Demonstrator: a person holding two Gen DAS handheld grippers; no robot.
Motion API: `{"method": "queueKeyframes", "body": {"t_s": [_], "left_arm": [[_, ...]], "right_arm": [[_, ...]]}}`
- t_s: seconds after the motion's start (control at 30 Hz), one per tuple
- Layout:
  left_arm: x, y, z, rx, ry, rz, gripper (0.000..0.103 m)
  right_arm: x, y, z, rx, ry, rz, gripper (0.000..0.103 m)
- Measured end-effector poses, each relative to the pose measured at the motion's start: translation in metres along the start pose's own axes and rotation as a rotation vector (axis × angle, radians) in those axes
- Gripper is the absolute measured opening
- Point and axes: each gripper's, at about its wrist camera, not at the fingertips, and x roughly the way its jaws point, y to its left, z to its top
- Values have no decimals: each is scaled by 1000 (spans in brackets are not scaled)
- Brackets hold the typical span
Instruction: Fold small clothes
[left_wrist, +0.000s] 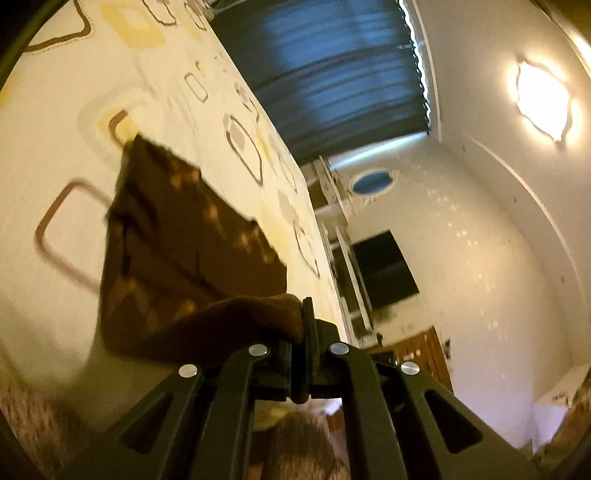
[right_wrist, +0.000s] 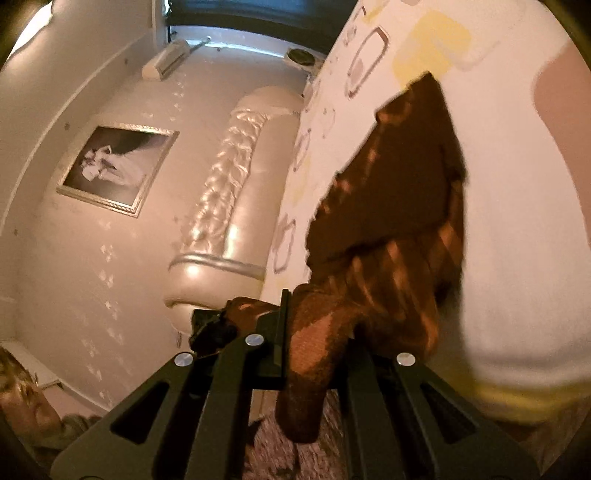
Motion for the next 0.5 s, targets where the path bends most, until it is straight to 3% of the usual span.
{"method": "queueKeyframes", "body": {"t_s": [0.23,0.5], "left_arm": [[63,47,83,-119,-67,86,4],[120,110,131,-219,-65,196,4]], "right_arm": [[46,-18,84,36,-31,-8,4],[87,-76,152,161,-62,-107,4]]}}
